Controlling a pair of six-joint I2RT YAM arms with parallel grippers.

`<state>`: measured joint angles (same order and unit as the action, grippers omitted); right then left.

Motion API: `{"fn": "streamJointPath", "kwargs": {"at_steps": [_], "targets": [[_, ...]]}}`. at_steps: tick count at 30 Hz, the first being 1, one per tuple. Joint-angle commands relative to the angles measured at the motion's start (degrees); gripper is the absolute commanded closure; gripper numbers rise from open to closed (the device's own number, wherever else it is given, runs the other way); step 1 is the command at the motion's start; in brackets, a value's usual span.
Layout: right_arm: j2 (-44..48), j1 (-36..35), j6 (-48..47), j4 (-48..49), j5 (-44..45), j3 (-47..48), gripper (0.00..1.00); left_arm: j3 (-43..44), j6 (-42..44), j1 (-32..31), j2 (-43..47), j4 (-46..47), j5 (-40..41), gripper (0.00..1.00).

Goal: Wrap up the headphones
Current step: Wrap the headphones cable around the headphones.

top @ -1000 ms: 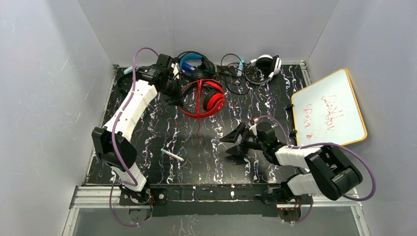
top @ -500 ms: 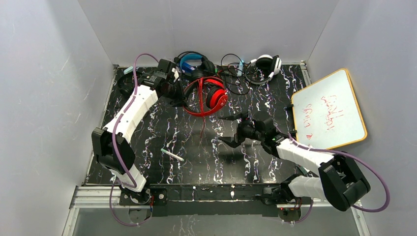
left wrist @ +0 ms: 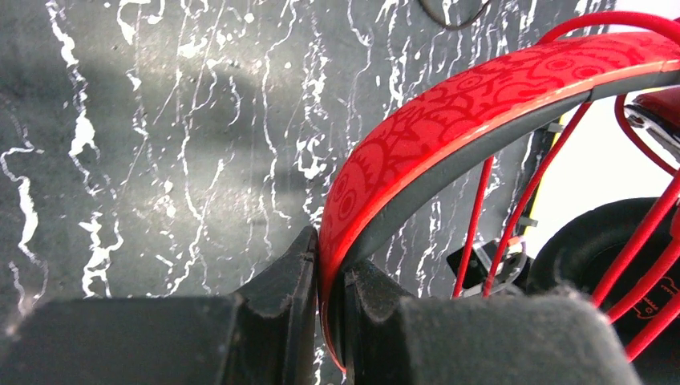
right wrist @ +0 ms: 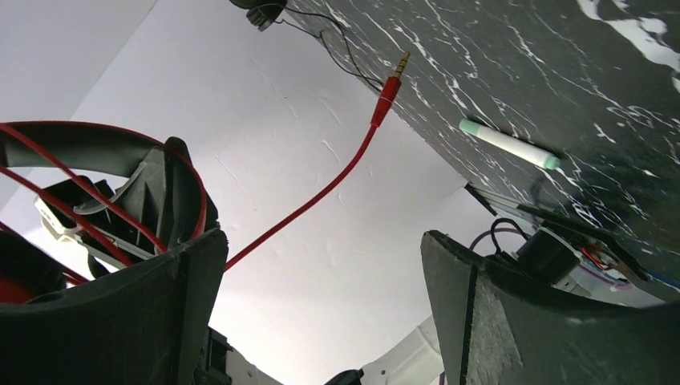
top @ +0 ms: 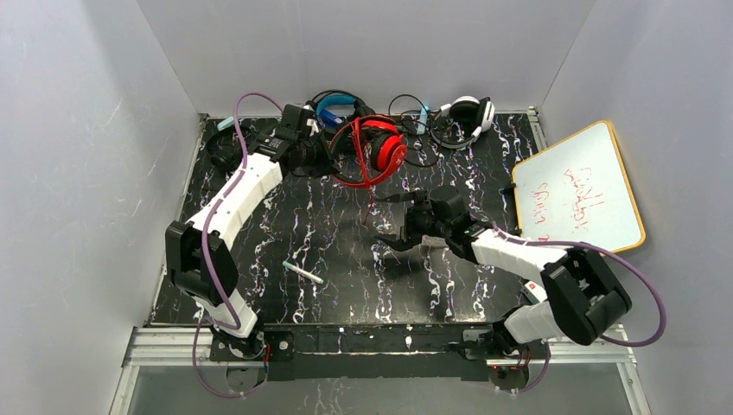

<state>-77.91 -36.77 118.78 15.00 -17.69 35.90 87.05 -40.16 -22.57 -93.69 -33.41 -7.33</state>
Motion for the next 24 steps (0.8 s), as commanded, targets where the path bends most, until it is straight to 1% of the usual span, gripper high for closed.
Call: {"fn": "streamJointPath", "kwargs": {"at_steps": [1, 5, 11, 15, 18, 21, 23, 24], "targets": [[-2.8, -0.1, 16.0, 6.5, 1.4, 2.3, 0.01, 1.4, -3.5, -0.8, 0.1, 6.9, -0.8, 1.0], [-4.5, -0.1, 19.5, 10.0, 4.1, 2.0, 0.02, 1.5, -4.0, -1.1, -0.5, 9.1, -0.1, 1.0], [-8.5, -0.1, 20.5, 11.2, 3.6, 4.9, 0.02, 1.7, -4.8, -1.2, -2.2, 10.7, -0.8, 1.0], [-10.9, -0.1, 22.5, 14.7, 4.5, 4.5, 0.02, 1.7, -5.4, -1.4, -2.1, 11.8, -1.1, 1.0], [-12.5, -0.1, 22.9, 16.7, 5.3, 5.0, 0.08, 1.6, -5.7, -1.5, -1.8, 12.3, -1.1, 1.0], [-13.5, -0.1, 22.9, 16.7, 5.3, 6.1, 0.09, 1.4, -5.8, -1.5, -1.9, 12.5, -1.3, 1.0], [-13.8, -0.1, 22.4, 15.0, 5.5, 6.8, 0.09, 1.2, -6.0, -1.5, -1.8, 12.6, -1.6, 1.0], [-13.9, -0.1, 22.1, 14.5, 5.7, 7.1, 0.15, 1.1, -6.1, -1.5, -1.8, 12.7, -1.7, 1.0]]}}
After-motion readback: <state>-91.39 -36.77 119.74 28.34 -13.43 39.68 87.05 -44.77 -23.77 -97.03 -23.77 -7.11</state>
